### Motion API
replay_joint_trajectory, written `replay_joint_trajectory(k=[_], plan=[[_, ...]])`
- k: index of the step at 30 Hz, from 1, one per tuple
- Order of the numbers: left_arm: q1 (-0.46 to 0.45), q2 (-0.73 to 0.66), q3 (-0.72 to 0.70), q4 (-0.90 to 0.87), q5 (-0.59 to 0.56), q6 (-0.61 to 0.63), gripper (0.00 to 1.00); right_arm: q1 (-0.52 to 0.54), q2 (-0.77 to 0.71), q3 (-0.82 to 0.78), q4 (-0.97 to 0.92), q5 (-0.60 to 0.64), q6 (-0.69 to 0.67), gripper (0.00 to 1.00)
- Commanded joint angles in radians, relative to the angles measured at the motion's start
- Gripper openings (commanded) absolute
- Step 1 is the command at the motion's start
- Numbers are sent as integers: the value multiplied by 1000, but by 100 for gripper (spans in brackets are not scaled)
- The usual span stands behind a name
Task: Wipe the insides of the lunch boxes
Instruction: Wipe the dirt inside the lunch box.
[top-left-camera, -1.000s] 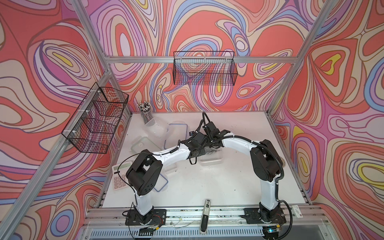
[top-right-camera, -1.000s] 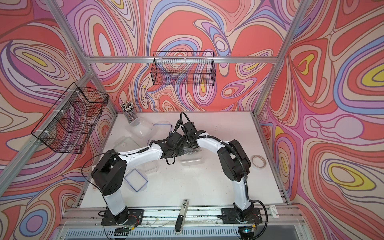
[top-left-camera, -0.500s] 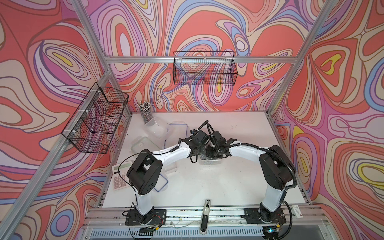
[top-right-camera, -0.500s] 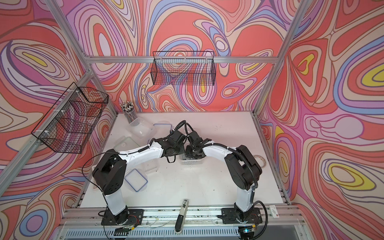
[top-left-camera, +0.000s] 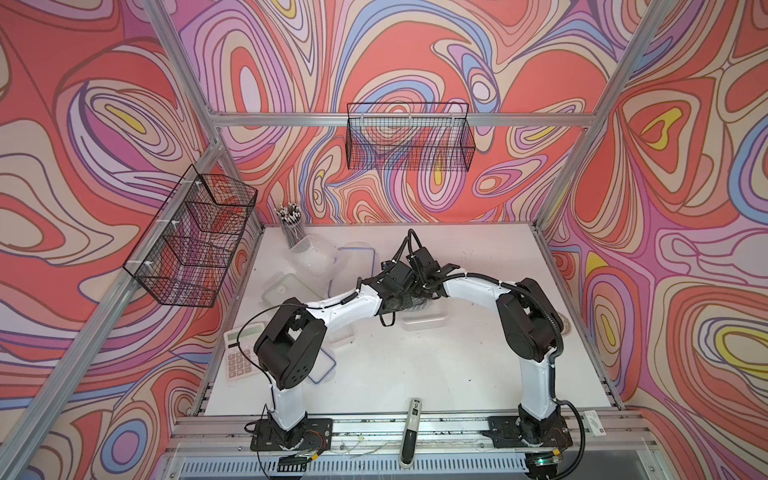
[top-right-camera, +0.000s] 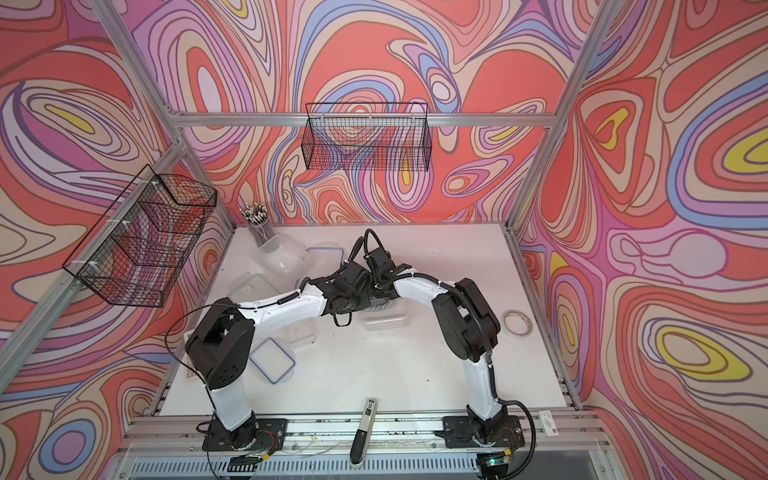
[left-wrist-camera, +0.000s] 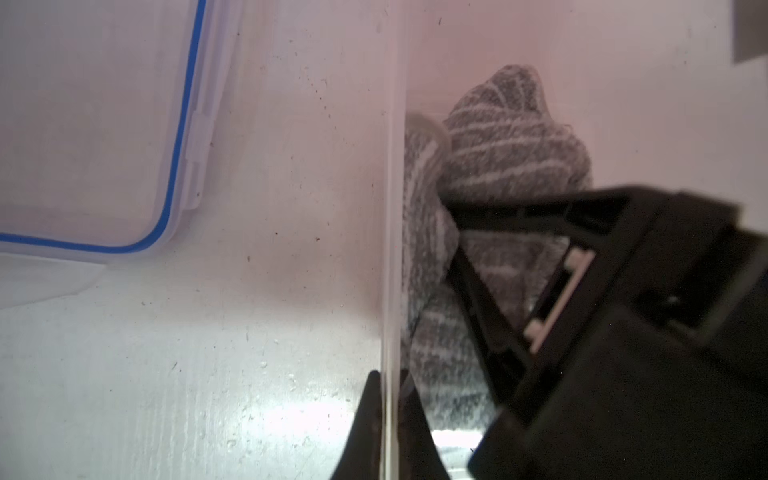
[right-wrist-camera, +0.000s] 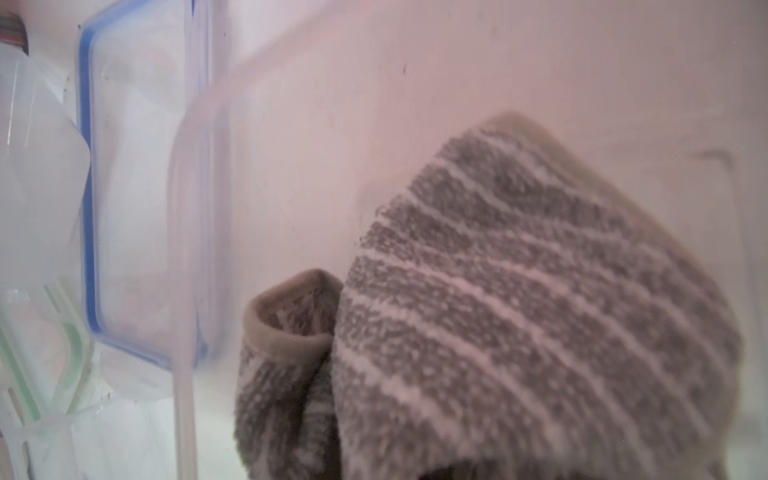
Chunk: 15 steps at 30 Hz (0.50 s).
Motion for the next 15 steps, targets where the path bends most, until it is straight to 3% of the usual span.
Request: replay_joint_trajectory(k=[1,10,15], plan=[[-15,-24,-35,-5,6,-19,0,-29,18,28,11,89,-23,0],[-12,-37,-42,-43,-60,-22,0,-60,-35,19,-102,272,-124,0],[8,-27,-30,-44,-63,-21,0,-53,-94,-44,-150,217,-151,0]])
